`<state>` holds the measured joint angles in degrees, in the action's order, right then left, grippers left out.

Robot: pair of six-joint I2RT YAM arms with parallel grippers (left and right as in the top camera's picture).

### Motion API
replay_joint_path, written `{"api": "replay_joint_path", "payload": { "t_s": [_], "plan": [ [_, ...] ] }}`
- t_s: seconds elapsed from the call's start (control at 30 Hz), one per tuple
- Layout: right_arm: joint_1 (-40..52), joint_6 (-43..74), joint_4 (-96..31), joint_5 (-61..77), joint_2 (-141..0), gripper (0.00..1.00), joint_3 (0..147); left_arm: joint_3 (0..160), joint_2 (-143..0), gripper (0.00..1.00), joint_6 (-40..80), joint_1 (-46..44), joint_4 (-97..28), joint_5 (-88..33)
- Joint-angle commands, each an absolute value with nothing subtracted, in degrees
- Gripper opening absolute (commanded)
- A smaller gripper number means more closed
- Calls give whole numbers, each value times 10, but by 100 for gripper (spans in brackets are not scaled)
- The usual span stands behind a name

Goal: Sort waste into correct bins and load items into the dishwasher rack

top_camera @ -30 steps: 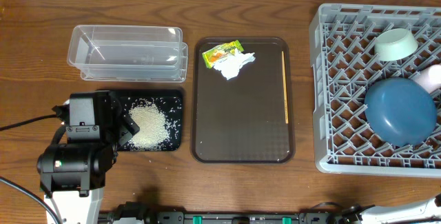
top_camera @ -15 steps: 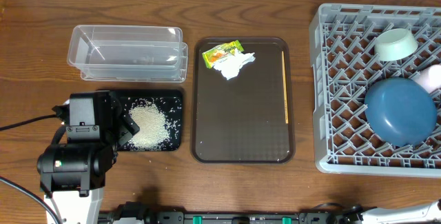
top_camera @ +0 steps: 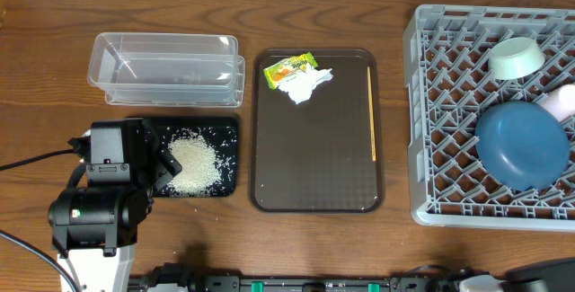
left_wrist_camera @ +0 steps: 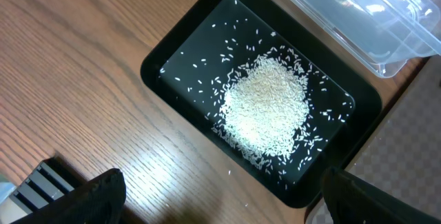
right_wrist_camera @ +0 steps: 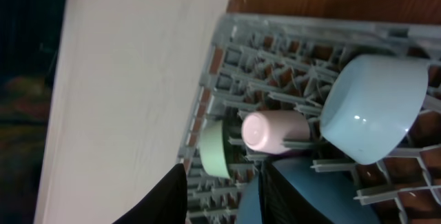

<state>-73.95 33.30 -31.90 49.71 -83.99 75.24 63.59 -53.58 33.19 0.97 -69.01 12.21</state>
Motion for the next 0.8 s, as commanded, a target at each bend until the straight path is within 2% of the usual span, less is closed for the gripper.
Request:
{"api": "replay_joint_path", "payload": {
  "t_s": [0.0, 0.13, 0.33, 0.5, 0.77],
  "plan": [
    [-690, 368, -322, 390, -793, 32, 755, 644, -536, 93, 331, 12, -692, 129],
    [-594, 328, -324, 239, -788, 34, 755, 644, -536, 93, 331, 12, -692, 129],
    [-476, 239, -288, 60, -864, 25, 756, 644, -536, 93, 331, 12, -692, 129],
    [-457, 207, -281, -17, -937, 18, 758, 644, -536, 93, 331, 12, -692, 129],
    [-469, 177, -293, -36, -995, 16, 758, 644, -536, 93, 331, 12, -692, 129]
  ]
}}
